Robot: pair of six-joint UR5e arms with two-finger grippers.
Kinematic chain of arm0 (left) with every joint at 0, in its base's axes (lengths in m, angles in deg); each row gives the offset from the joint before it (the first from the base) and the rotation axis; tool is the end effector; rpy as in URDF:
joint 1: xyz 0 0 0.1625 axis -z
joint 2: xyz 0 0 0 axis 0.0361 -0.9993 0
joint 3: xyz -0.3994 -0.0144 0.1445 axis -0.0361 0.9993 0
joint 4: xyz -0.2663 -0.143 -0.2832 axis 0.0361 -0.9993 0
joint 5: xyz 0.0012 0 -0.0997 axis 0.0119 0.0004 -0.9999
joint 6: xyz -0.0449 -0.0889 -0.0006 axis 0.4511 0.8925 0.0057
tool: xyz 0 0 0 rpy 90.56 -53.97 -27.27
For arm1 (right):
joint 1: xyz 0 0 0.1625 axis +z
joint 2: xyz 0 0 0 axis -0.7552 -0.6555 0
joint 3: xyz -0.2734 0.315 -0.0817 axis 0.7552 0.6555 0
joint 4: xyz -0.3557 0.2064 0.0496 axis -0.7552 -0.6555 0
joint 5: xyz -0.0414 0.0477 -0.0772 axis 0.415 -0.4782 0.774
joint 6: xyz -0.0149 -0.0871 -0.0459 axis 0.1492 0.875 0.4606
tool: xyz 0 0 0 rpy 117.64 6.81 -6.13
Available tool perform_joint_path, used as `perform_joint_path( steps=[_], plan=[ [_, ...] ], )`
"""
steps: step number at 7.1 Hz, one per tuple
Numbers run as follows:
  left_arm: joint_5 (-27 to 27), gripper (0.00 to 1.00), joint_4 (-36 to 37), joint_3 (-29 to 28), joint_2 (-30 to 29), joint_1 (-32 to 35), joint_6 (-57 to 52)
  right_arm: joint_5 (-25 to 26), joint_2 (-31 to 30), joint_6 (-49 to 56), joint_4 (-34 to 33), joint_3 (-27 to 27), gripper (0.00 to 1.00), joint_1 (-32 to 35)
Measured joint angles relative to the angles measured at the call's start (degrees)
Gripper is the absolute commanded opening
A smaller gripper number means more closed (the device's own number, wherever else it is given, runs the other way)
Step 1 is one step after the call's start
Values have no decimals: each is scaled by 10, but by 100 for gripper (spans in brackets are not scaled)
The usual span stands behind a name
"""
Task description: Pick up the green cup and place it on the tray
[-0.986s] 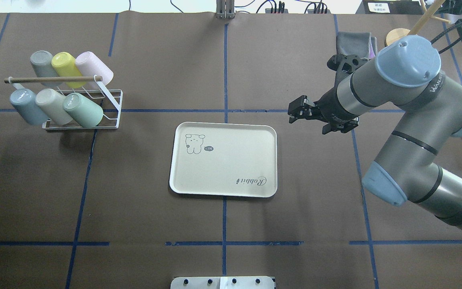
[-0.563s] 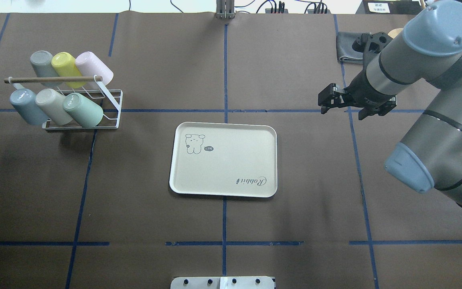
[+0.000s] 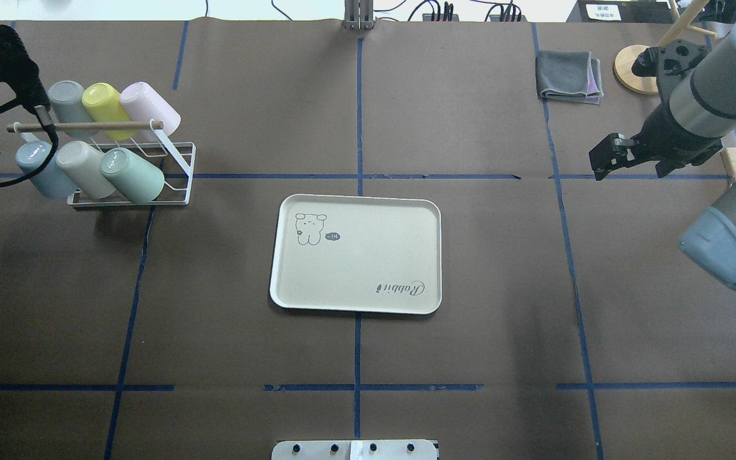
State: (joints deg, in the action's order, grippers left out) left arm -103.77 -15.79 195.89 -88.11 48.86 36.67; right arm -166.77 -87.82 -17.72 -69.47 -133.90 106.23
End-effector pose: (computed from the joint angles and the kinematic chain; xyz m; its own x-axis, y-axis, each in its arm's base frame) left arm 0.2087 -0.4547 0.2705 0.5852 0.7275 0.3581 -0.8001 0.4466 0.4004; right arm -0.2178 -0.4917 0.3611 0.7710 -0.0387 0.6357 -0.0097 0.9973 0.0725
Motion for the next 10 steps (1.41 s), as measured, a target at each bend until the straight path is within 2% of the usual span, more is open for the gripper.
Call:
perform_joint_path(
  steps=[2, 3, 5, 7, 10],
  plan=[
    [115, 94, 128, -4, -52, -115, -4, -4, -46, 104, 1, 3, 100, 46],
    [154, 95, 167, -13, -61, -157, -21, -15, -65, 148, 3, 9, 100, 69],
    [214, 95, 192, -60, -64, -208, -82, -51, -87, 211, 5, 25, 100, 111],
    [273, 97, 194, -110, -67, -246, -144, -59, -93, 222, 5, 29, 100, 122],
    [348, 99, 195, -194, -93, -268, -214, -60, -93, 221, 5, 29, 100, 124]
  ],
)
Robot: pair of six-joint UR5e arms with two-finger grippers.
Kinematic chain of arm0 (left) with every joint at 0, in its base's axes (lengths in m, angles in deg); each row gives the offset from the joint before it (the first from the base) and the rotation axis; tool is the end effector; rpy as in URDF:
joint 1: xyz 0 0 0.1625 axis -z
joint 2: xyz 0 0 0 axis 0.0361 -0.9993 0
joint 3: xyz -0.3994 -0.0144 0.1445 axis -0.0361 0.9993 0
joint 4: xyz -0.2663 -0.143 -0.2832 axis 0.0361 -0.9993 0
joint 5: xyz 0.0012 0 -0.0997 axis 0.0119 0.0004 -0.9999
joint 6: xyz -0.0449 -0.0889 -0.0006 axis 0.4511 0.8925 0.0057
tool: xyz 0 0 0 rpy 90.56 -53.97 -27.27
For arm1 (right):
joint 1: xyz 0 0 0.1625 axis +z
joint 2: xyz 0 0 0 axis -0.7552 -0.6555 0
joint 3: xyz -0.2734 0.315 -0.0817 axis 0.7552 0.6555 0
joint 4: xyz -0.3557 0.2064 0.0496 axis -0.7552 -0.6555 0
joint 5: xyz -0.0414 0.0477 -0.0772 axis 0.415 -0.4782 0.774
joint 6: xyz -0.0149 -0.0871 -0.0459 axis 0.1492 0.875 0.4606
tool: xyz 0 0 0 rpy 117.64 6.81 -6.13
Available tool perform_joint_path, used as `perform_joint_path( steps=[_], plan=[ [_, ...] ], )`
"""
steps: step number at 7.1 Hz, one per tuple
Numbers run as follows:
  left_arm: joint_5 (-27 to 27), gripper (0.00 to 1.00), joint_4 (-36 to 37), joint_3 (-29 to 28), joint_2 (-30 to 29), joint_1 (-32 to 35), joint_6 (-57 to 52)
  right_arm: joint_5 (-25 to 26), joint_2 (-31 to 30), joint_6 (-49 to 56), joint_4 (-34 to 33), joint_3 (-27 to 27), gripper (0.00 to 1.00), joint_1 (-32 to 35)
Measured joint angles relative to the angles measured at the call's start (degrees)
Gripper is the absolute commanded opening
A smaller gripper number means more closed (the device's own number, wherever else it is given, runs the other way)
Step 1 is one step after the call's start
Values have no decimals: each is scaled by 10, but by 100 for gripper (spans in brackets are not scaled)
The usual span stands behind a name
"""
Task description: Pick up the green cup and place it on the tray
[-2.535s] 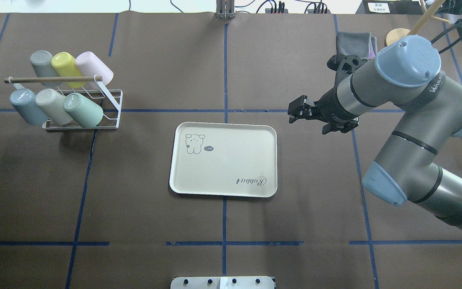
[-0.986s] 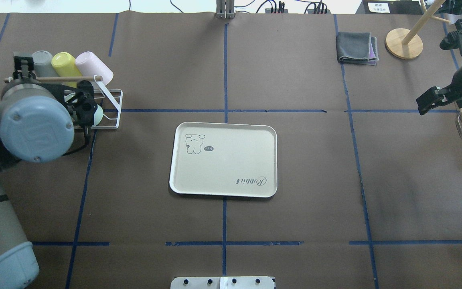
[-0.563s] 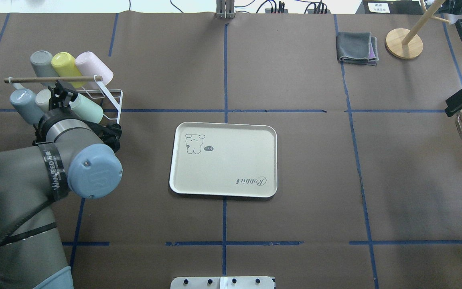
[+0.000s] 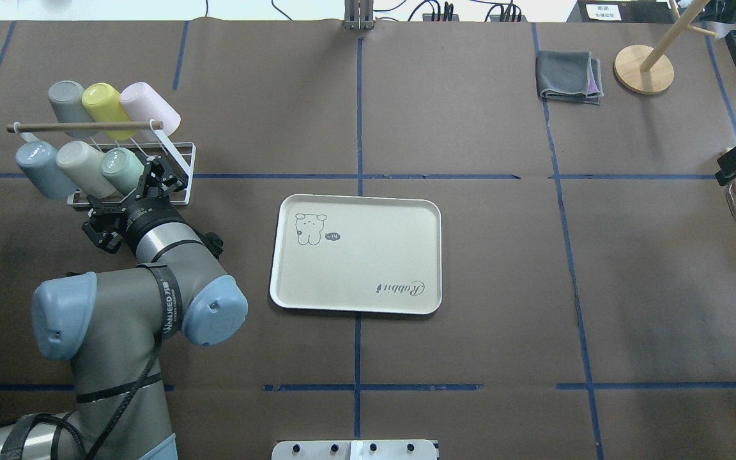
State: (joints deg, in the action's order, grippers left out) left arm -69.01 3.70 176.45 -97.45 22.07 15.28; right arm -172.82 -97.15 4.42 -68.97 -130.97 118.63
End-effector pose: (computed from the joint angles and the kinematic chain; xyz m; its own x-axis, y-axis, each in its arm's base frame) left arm 0.4531 -0.3878 0.3152 -0.4110 0.6893 0.5966 -0.8718 -0.1057 -0.4784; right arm -0.1037 -0.4924 0.4619 0.7695 -0.1436 0.6223 0.1134 0.9896 0.0882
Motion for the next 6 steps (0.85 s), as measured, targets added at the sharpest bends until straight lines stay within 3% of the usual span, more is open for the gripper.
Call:
perform_joint_path(
  steps=[6],
  plan=[
    [39, 99, -3, -109, -12, -19, -17, -1, -4, 0, 0, 0, 100, 0]
  ],
)
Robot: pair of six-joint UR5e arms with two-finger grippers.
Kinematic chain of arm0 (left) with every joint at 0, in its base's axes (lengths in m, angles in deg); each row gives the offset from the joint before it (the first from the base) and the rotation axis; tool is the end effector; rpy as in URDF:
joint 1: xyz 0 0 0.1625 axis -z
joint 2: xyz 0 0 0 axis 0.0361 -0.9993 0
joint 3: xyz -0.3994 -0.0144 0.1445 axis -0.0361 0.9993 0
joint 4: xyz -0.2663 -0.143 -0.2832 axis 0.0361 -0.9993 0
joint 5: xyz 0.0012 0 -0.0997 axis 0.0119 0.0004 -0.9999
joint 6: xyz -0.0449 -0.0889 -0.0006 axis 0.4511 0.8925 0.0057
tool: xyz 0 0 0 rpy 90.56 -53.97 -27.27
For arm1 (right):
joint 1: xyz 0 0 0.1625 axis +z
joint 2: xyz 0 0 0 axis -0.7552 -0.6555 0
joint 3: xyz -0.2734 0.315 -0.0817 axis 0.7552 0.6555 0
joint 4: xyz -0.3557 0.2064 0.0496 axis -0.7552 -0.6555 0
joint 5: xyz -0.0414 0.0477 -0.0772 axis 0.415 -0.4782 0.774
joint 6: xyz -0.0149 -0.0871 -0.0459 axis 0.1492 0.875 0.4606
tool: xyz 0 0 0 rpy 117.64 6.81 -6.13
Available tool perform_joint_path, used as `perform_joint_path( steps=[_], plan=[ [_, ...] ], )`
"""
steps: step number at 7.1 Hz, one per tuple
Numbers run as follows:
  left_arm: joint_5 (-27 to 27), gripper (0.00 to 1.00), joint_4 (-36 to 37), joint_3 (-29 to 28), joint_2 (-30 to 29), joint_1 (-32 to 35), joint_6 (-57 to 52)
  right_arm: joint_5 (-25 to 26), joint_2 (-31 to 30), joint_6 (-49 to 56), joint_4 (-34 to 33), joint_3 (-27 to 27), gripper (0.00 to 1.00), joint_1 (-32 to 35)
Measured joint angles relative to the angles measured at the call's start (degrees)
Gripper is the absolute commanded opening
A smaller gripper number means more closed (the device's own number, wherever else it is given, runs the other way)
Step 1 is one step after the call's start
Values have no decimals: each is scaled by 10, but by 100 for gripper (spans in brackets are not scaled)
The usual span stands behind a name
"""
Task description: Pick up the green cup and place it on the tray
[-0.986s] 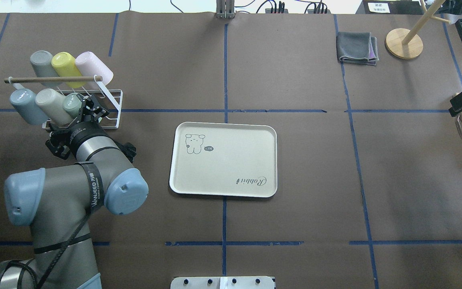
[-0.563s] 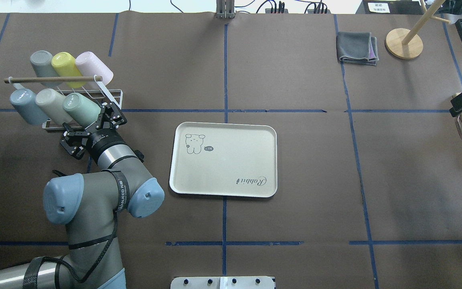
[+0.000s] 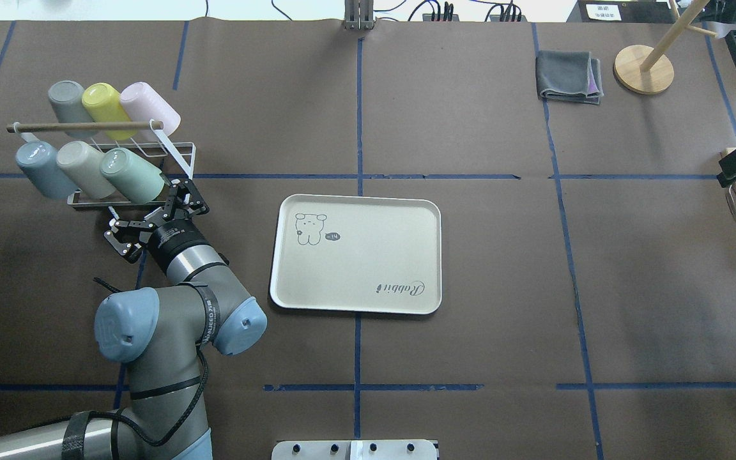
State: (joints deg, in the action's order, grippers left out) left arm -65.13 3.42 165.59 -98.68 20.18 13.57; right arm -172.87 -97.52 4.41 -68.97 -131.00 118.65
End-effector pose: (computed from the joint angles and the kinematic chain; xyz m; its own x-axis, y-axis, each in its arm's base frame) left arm 0.5041 -0.3896 0.3692 -0.5589 0.6607 0.5012 -0.7533 -0.1518 -0.6399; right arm -0.1029 -0.4905 0.4648 0.7703 -0.1397 0.6222 0.1132 0.9902 0.0822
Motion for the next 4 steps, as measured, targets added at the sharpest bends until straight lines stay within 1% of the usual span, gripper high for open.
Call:
perform_joint_path(
  steps=[4],
  plan=[
    [10, 98, -18, -17, -1, 20, 0, 0, 0, 0, 0, 1, 100, 0]
  ],
)
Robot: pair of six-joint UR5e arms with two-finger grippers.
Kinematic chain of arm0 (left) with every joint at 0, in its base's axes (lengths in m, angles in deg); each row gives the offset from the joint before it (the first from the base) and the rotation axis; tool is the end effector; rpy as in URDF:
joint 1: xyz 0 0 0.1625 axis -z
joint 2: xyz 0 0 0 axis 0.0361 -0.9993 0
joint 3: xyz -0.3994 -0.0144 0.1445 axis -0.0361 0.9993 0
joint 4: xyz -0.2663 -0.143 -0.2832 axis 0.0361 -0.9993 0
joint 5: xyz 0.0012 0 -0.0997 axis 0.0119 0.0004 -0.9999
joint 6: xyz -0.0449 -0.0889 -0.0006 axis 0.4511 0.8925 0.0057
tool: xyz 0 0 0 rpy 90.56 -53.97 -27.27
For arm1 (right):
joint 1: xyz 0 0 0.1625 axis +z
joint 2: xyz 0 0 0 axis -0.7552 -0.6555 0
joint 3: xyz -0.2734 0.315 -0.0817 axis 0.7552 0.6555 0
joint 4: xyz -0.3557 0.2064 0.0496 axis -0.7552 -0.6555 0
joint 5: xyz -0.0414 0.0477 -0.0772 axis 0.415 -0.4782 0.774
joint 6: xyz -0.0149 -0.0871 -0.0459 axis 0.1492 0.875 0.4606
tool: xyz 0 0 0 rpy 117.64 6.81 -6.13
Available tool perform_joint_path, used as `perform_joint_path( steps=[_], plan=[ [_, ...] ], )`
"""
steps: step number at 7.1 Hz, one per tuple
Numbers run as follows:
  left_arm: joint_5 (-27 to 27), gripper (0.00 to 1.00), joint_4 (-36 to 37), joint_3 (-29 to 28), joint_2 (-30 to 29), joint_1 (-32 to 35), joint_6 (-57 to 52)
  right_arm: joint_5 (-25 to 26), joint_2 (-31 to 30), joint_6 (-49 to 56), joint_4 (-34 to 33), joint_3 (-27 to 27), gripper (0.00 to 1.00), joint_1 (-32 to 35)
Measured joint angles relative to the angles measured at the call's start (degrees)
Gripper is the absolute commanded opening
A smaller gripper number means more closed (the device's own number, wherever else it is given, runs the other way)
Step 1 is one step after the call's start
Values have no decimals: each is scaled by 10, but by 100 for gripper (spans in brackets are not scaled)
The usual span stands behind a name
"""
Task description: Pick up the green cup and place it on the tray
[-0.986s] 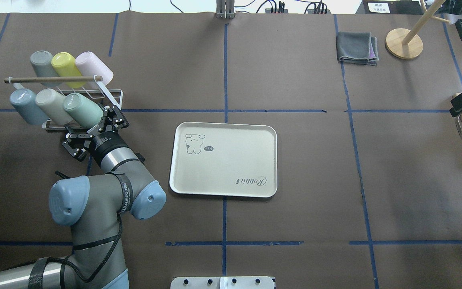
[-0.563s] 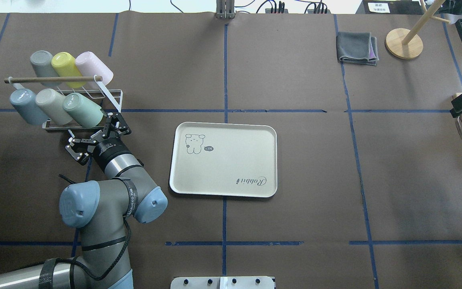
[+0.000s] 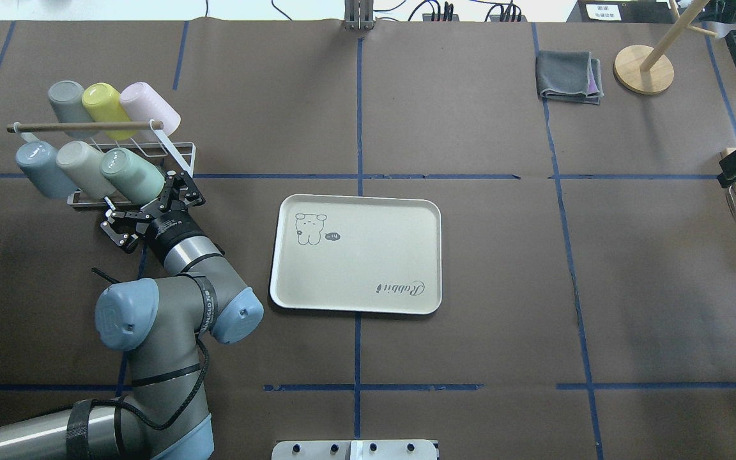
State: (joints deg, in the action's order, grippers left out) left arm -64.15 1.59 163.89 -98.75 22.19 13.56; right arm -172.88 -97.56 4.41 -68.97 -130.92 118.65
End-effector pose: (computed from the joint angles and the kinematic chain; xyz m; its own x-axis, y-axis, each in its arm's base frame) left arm 0.4970 -0.4106 0.3762 -0.5387 0.6697 0.5112 -0.7561 -0.1166 -0.6440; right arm -0.1029 -0.4905 0.4658 0.7707 -0.1385 0.6220 0.1133 0.9903 0.0801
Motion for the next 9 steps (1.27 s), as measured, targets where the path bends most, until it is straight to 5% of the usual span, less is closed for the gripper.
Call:
perform_joint_path(
  steps=[9],
  plan=[
    [1, 98, -61, -52, 2, 15, 1, 1, 0, -1, 0, 1, 100, 0]
  ],
)
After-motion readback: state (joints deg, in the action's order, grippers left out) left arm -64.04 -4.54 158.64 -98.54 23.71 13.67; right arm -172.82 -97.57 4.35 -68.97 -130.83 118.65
